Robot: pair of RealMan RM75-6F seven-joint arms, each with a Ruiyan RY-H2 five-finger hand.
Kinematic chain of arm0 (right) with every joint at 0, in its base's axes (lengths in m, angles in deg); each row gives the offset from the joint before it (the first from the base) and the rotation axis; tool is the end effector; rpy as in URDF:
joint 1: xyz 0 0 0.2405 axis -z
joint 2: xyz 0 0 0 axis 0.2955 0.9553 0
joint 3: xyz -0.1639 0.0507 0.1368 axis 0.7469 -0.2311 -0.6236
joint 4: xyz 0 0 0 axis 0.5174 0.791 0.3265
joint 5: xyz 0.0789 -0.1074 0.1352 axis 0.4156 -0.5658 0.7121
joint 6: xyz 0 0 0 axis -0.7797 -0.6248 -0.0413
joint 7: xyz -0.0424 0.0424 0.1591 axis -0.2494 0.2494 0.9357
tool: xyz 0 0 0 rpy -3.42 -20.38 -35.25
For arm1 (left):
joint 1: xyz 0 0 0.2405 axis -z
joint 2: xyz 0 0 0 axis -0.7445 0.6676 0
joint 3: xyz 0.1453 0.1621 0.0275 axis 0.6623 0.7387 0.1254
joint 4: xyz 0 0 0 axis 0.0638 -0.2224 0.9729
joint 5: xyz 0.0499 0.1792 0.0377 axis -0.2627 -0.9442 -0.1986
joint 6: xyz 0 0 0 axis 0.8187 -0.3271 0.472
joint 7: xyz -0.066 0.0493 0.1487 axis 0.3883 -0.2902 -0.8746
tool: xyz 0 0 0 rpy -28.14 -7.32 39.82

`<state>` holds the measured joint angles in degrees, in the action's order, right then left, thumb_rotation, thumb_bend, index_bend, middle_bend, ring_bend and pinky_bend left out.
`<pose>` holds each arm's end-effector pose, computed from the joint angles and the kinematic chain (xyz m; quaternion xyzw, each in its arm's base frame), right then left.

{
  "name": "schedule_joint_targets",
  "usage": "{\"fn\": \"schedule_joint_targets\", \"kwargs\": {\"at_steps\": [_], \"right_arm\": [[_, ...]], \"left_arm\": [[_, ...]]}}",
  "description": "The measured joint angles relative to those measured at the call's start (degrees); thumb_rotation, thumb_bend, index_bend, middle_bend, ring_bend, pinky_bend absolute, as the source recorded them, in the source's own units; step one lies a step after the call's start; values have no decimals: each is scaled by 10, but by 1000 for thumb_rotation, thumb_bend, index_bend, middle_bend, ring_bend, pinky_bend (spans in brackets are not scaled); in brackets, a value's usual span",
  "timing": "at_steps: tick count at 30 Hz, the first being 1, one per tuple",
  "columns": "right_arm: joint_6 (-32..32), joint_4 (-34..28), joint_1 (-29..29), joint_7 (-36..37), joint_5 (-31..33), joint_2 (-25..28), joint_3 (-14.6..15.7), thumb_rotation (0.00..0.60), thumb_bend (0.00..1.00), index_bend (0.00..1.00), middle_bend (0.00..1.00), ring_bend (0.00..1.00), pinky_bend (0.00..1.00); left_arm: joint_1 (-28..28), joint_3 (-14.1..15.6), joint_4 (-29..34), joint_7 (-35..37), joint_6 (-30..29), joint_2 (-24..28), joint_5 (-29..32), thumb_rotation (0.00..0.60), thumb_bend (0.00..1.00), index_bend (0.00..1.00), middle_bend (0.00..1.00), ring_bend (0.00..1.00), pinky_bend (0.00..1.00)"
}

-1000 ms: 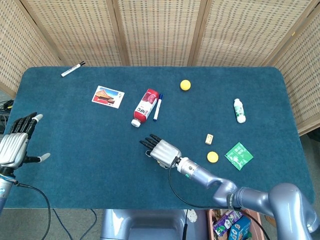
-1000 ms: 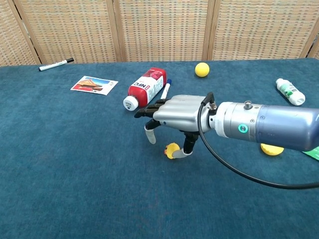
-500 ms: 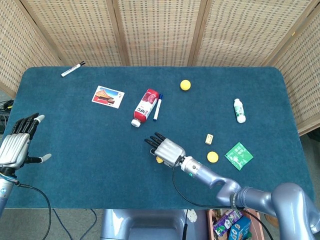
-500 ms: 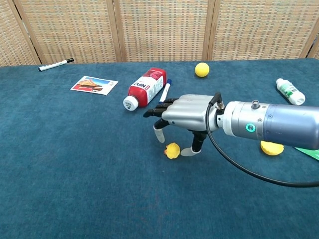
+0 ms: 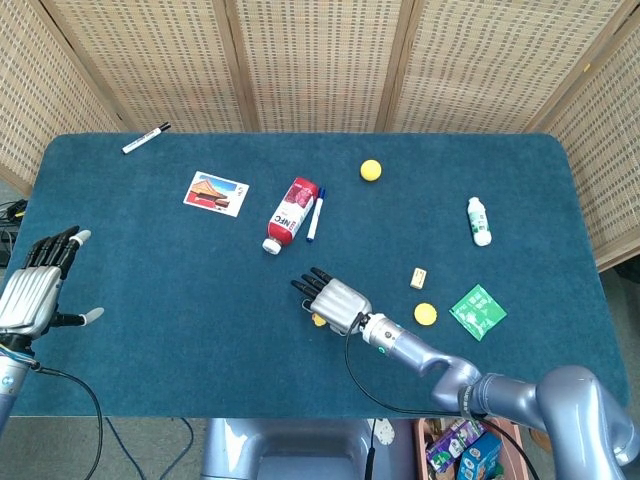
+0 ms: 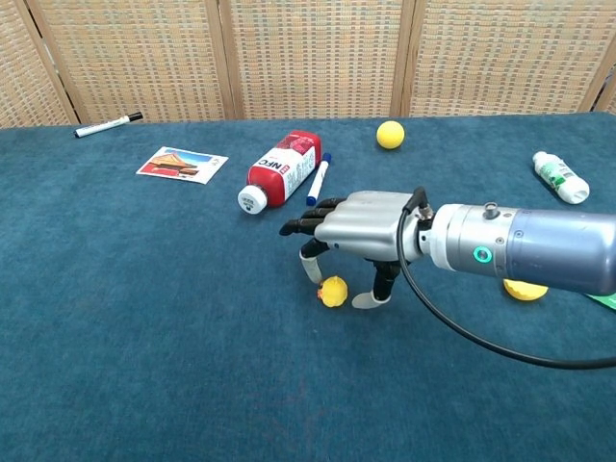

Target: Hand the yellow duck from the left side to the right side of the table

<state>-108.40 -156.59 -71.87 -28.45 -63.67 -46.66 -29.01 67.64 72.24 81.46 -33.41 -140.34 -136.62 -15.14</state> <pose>-0.0636 -0.3281 -0.0824 0.8928 -0.1560 0.3132 0.2836 -0.2211 0.2667 0.1690 -0.6106 -0.4376 -0.3680 0.5479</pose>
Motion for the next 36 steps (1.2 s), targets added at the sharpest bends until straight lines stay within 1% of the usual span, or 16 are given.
{"fn": "schedule_joint_targets", "kwargs": {"at_steps": [2,4,6,11,17,20,26,29,31,33,36], "right_arm": [[0,5,0,2,1,-3,1,600,268,423,1,0,0],[0,11,0,5,2,-7,2,600,275,483,1,0,0],[-4,15,1,10,1,-9,5,600,283,514,1,0,0],[-15,18,4,29,3,-11,4,600,292,529,1,0,0],[-32,-4,9,38,4,11,0,600,292,532,1,0,0],[-44,-24,16,37,6,32,-3,600,292,532,1,0,0],[-75,-66,47,20,18,104,-2,600,292,532,1,0,0],[-88,-83,74,13,30,149,7,600,293,532,1,0,0],[-96,-92,97,10,38,178,19,600,293,532,1,0,0],[-104,-96,117,10,43,196,30,600,292,532,1,0,0],[-115,-95,136,22,45,206,43,600,293,532,1,0,0]], "left_arm": [[0,0,0,0,0,0,0,600,0,0,0,0,0],[-1,-1,-1,0,1,0,1,600,0,0,0,0,0],[-1,-2,-2,0,2,0,2,600,0,0,0,0,0],[0,-3,-3,-1,7,-1,4,600,0,0,0,0,0],[1,-4,-3,-3,11,-2,5,600,0,0,0,0,0],[1,-4,-3,-5,13,-3,5,600,0,0,0,0,0],[3,-3,-2,-9,17,-4,5,600,0,0,0,0,0],[3,-1,-3,-11,20,-5,5,600,0,0,0,0,0],[3,-1,-3,-14,21,-6,6,600,0,0,0,0,0],[3,0,-2,-17,21,-7,6,600,0,0,0,0,0],[2,1,0,-21,17,-8,1,600,0,0,0,0,0]]}}
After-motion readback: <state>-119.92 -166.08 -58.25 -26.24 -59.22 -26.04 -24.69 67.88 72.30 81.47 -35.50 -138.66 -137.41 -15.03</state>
